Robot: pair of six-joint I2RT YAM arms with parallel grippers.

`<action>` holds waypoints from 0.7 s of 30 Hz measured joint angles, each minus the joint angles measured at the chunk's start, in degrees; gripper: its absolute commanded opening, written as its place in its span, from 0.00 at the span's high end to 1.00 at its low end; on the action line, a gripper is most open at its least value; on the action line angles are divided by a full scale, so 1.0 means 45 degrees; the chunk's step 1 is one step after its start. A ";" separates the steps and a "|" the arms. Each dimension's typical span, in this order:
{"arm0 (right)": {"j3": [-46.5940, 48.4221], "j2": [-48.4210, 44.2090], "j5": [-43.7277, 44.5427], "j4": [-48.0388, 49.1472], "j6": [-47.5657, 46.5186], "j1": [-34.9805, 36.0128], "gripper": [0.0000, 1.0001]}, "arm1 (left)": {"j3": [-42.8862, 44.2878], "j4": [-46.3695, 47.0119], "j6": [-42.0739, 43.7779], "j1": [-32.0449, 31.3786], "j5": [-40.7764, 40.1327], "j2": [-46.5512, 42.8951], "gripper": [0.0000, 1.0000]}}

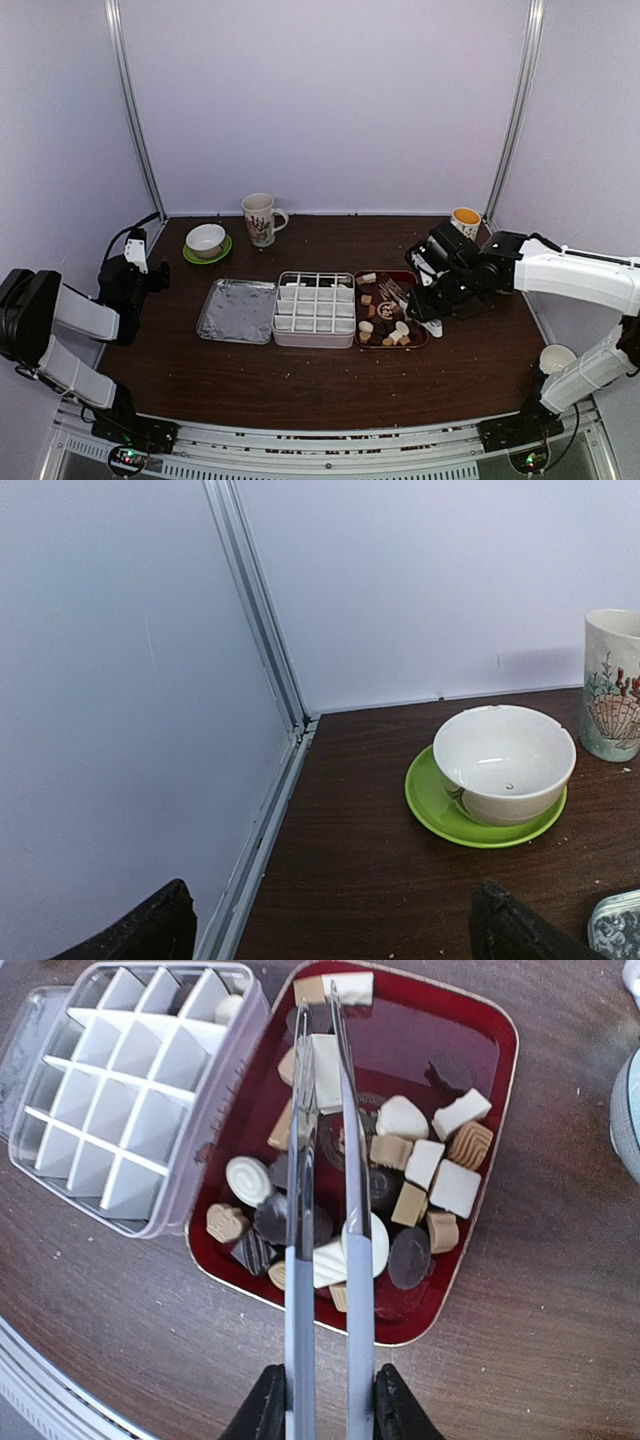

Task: Pack the chocolate
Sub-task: Pick up the fake chocolate from the plate, then place the fake chocolate in the empty pocket of the box.

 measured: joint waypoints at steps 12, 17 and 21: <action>0.0146 -0.0408 -0.1642 0.2720 -0.1185 0.0005 0.81 | 0.0000 0.0000 0.0000 0.0000 0.0000 0.0000 0.02; 0.0636 0.0724 -0.2696 0.4299 -0.1355 0.0034 0.81 | 0.0000 0.0000 -0.0005 0.0000 0.0000 0.0000 0.02; 0.1059 0.1957 -0.3152 0.5353 -0.1540 0.0151 0.81 | 0.0000 0.0000 0.0000 0.0000 0.0000 0.0000 0.02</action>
